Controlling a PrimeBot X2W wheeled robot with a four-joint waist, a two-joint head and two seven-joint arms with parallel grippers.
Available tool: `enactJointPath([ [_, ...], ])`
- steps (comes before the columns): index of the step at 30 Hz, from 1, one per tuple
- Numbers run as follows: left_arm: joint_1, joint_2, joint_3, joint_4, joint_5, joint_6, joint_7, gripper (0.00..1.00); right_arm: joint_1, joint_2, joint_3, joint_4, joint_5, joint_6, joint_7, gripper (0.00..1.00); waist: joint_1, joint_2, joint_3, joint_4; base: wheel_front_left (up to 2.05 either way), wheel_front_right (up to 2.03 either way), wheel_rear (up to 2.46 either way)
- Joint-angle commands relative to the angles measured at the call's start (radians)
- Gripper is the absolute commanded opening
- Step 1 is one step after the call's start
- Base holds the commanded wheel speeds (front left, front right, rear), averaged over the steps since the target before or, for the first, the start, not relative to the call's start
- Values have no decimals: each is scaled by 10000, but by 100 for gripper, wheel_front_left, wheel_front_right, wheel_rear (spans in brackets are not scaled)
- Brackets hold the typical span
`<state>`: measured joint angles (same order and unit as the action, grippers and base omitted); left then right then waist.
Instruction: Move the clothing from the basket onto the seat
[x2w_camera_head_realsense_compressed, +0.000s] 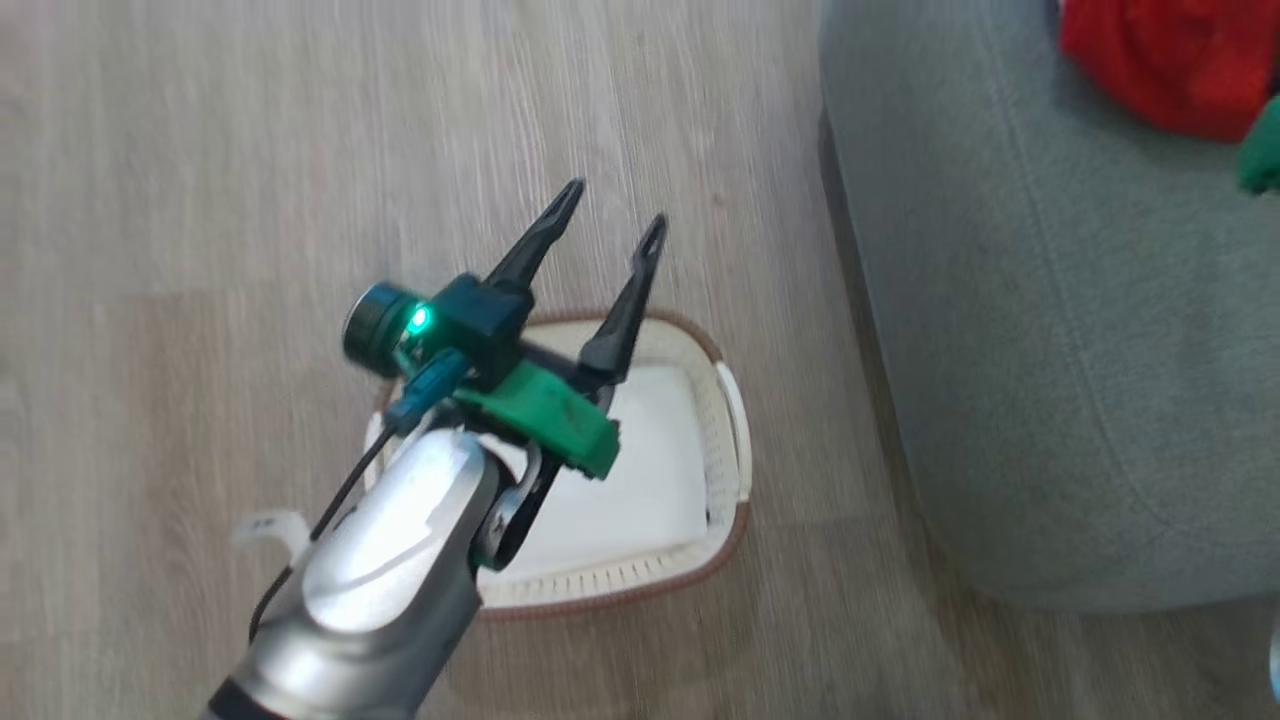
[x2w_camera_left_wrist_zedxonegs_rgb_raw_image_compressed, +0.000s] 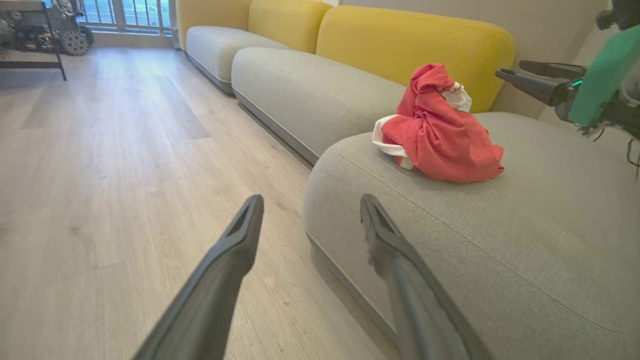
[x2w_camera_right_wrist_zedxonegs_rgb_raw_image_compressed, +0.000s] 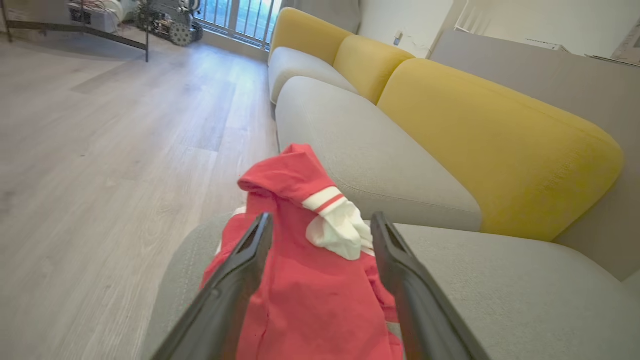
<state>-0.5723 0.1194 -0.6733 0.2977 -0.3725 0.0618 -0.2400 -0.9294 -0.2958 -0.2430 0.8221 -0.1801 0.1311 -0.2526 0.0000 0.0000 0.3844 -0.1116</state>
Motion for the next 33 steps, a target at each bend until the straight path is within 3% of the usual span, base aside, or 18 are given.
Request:
enactJointPath([
  [1, 110, 169, 490, -218, -97, 149, -132, 100, 218, -139, 530, -262, 284, -4, -90, 100, 0, 0, -787, 151, 0, 0, 0],
  [7, 1067, 293, 1251, -61, -421, 631, -204, 100, 925, -6, 1796, -640, 1416, -4, -91, 100, 0, 0, -1998, 635, 0, 0, 0],
  [13, 1979, 534, 1890, -184, -263, 1134, -214, 100, 2024, 238, 2316, -1376, 1957, -4, -91, 100, 0, 0, -2763, 1091, 0, 0, 0],
  [18, 2663, 601, 2286, -334, -179, 1381, -216, 100, 3076, 664, 2369, -2030, 2073, -4, -91, 100, 0, 0, -3227, 1379, 0, 0, 0],
  [26, 3998, 747, 3070, -814, -265, 1555, -217, 100, 5191, 1864, 2054, -3574, 2091, -4, -91, 100, 0, 0, -3793, 1706, 0, 0, 0],
  [33, 4986, 957, 3665, -974, -222, 1904, -217, 100, 6791, 2404, 1580, -4962, 1962, -4, -91, 100, 0, 0, -3927, 1917, 0, 0, 0],
])
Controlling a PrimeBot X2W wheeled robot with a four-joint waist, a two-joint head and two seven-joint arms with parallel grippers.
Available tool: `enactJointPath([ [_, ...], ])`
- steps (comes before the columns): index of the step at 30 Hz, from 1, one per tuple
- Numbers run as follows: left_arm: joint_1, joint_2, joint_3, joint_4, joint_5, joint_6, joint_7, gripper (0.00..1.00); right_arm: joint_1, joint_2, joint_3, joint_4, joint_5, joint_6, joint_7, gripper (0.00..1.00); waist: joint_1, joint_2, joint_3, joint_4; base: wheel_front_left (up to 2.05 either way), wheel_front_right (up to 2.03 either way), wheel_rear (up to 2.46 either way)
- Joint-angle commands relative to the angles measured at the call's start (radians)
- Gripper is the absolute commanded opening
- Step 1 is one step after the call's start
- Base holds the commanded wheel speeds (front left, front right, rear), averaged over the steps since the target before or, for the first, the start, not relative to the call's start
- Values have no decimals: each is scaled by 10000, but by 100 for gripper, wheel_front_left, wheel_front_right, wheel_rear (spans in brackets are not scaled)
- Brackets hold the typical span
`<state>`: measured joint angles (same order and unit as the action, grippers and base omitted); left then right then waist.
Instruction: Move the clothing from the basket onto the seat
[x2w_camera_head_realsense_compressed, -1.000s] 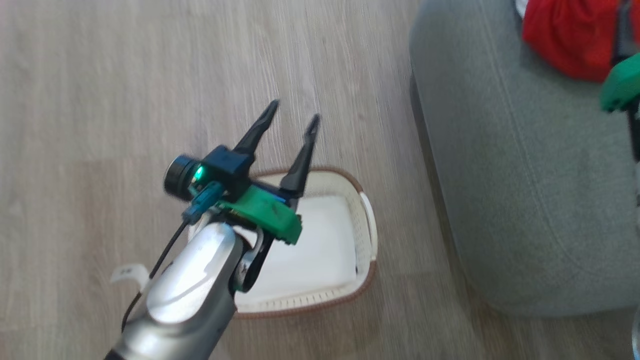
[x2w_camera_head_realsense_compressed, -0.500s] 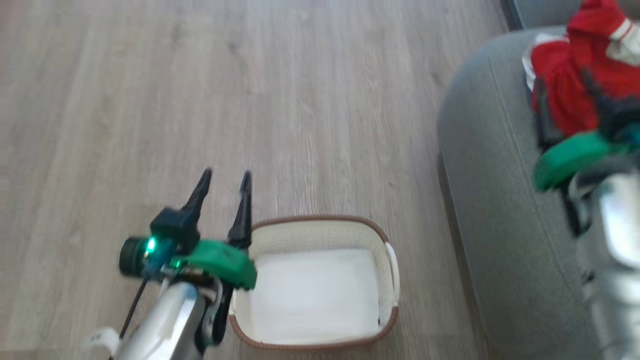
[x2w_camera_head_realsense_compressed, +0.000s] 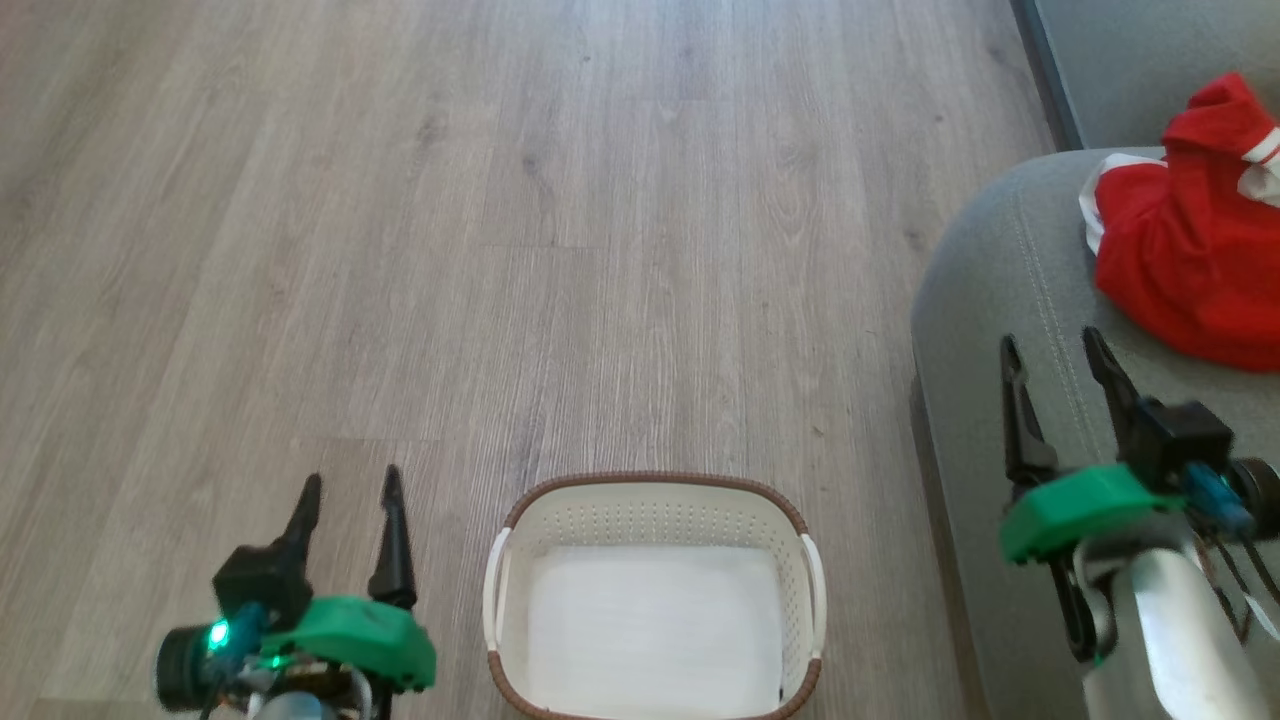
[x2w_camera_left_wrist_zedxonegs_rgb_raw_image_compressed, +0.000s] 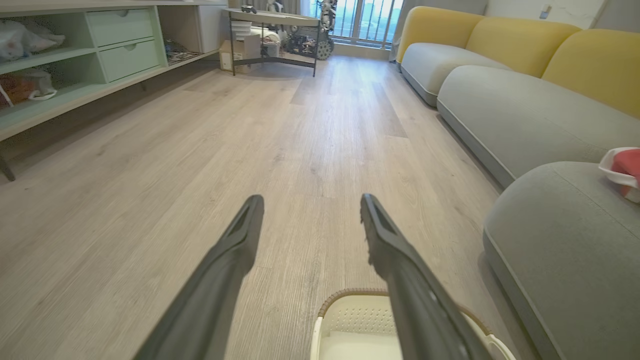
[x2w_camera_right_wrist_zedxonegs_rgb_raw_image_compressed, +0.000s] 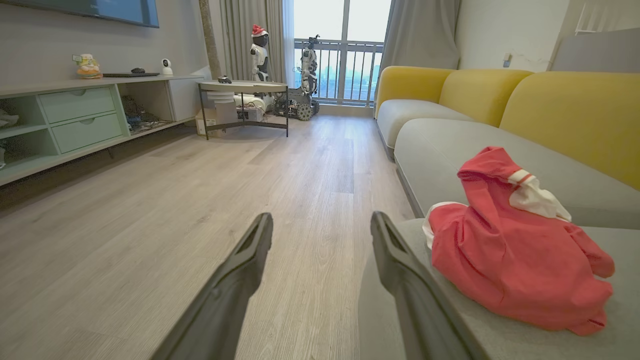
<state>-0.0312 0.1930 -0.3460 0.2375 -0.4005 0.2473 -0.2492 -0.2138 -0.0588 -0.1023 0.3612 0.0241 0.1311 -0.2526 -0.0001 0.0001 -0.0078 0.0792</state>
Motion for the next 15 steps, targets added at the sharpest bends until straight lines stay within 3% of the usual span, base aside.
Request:
enactJointPath([
  [1, -298, 219, 468, -417, 59, 72, -125, 100, -177, 57, 128, -503, -34, -4, -91, 100, 1, -1, -21, 32, 0, 0, 0],
  [15, 657, 44, 842, -899, 355, -152, -125, 100, 1698, 84, 563, -1358, 1274, -4, -91, 100, 1, -1, -250, 199, 0, 0, 0],
])
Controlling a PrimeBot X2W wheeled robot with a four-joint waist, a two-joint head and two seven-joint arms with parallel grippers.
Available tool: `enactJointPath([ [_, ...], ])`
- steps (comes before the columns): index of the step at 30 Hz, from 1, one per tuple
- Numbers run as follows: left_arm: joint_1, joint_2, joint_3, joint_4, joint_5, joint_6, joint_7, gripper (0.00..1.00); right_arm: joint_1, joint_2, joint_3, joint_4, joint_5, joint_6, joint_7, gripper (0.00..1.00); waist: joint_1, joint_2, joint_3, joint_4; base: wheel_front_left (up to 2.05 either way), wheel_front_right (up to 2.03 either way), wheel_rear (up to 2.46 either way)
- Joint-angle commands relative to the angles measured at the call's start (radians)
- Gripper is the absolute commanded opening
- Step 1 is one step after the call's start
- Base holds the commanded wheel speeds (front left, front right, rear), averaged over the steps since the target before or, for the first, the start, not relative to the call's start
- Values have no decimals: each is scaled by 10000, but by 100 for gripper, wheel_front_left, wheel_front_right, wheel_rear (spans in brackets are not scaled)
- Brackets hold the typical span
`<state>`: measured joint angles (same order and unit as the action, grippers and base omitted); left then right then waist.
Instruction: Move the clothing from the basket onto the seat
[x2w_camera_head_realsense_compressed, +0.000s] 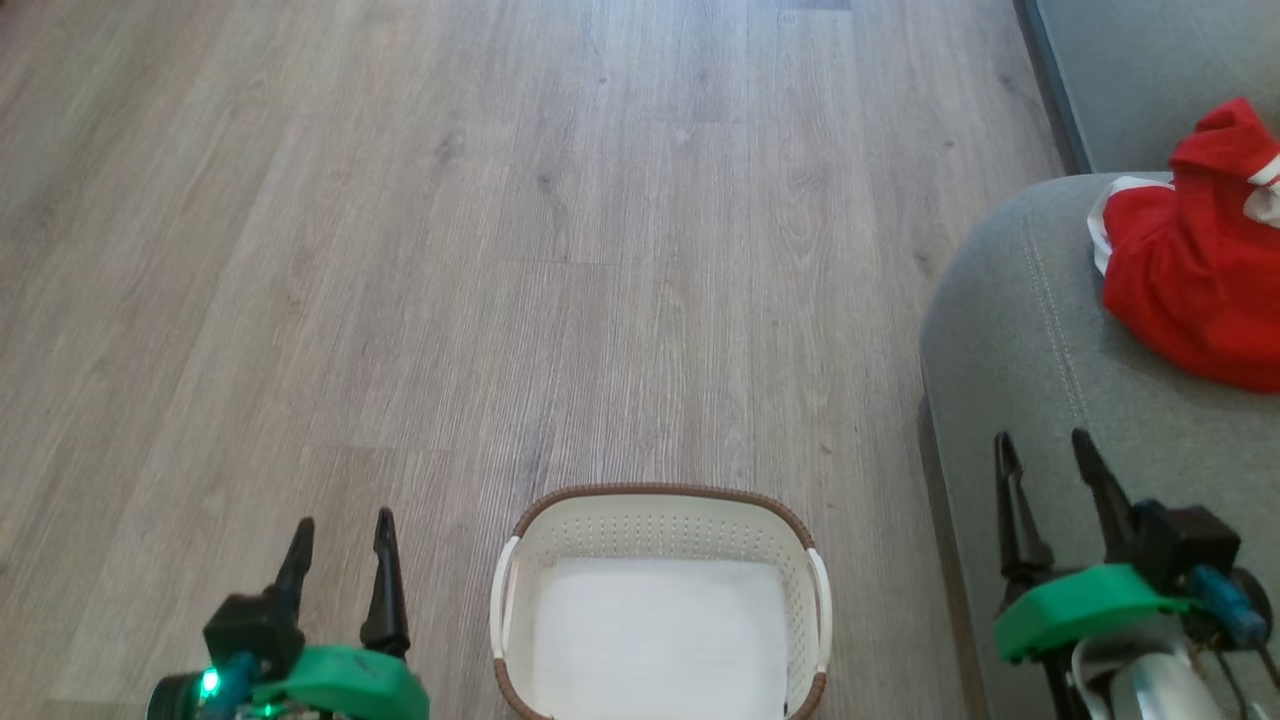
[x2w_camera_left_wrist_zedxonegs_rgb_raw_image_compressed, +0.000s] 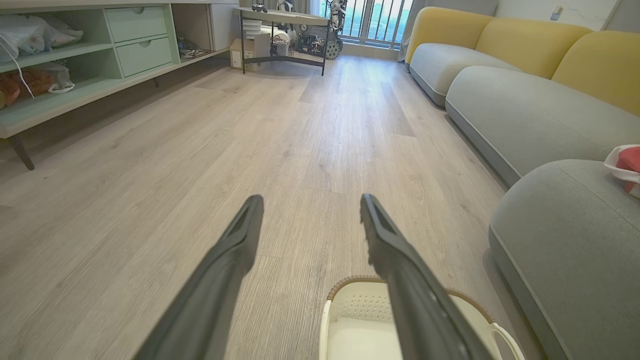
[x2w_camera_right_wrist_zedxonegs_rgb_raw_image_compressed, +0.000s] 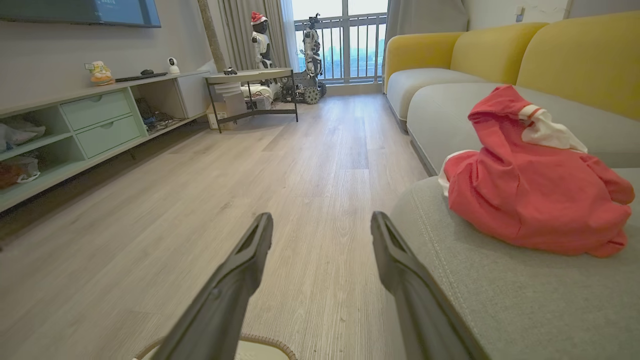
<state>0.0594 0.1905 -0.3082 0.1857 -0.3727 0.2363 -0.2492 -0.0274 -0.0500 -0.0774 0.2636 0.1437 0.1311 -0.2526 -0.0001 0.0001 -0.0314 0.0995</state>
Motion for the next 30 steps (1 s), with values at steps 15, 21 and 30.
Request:
enactJointPath([
  [15, 51, -68, 750, -481, 263, -214, -126, 100, 257, -4, 546, -480, 256, -4, -91, 100, 1, -1, -108, -91, 0, 0, 0],
  [21, 21, -105, 769, -449, 334, -237, -126, 100, 267, -3, 532, -406, 247, -4, -91, 100, 1, -1, -124, -63, 0, 0, 0],
  [30, 311, -145, 335, -47, 249, -259, 18, 0, 422, 36, 254, 32, 237, 0, 4, 0, 1, -1, -133, -15, 0, 0, 0],
])
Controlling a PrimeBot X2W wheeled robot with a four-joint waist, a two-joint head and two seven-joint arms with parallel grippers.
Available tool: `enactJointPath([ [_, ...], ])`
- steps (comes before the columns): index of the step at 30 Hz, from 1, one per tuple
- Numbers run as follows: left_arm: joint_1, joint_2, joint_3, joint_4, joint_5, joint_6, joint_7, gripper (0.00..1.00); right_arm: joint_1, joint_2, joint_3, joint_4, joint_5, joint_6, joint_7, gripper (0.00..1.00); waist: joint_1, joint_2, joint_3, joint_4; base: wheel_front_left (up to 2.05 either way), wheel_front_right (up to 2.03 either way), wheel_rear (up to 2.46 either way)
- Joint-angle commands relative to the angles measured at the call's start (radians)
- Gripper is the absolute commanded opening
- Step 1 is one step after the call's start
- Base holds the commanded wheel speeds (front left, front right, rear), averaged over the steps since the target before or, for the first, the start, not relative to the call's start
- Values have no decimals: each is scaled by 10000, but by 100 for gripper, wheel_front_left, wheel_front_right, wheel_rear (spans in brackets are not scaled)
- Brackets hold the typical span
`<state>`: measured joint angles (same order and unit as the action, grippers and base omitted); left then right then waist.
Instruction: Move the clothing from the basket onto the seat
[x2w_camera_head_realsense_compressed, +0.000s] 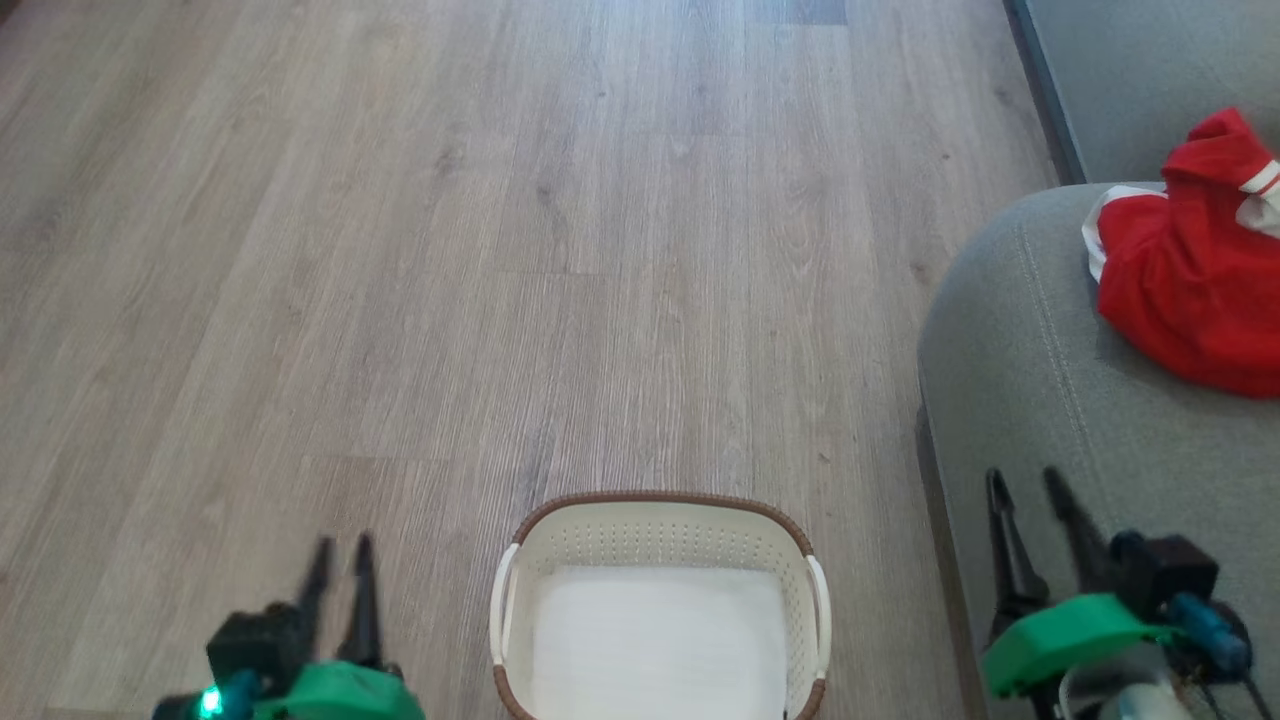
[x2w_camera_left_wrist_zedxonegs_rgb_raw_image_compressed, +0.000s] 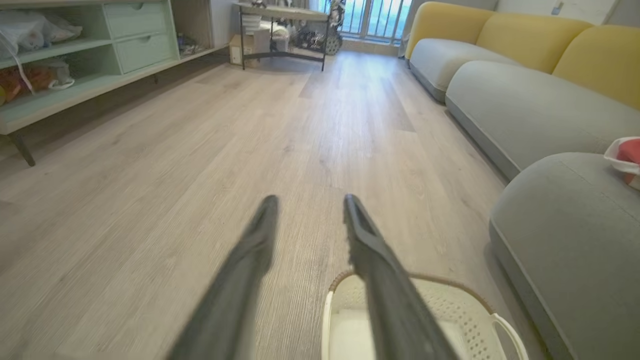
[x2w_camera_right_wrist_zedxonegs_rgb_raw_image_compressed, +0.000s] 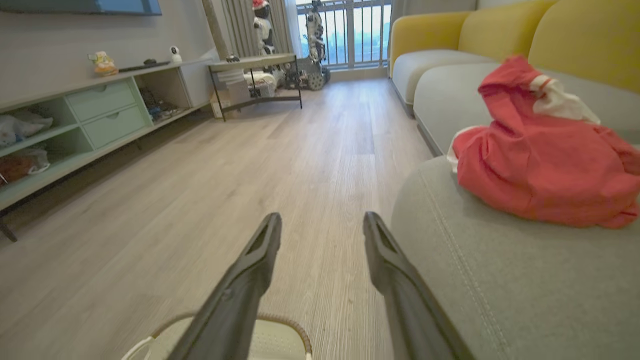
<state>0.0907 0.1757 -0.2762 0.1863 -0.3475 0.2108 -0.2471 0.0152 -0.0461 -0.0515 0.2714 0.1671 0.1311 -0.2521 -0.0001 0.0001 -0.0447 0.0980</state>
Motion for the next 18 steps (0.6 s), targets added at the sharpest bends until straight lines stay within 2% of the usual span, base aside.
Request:
enactJointPath([
  [1, 15, -12, -24, 112, -5, -2, 7, 0, 10, 8, -2, 121, 5, 0, 2, 0, 1, -1, 0, 0, 0, 0, 0],
  [4, 154, -76, -48, 474, -79, -17, 23, 0, 125, 53, -17, 546, 81, 0, 46, 0, 1, -1, 3, -4, 0, 0, 0],
  [18, -86, -175, 354, 497, -1533, -398, 393, 0, -25, 42, -82, 451, 1701, 0, 454, 0, 1, -1, 56, -116, 0, 0, 0],
])
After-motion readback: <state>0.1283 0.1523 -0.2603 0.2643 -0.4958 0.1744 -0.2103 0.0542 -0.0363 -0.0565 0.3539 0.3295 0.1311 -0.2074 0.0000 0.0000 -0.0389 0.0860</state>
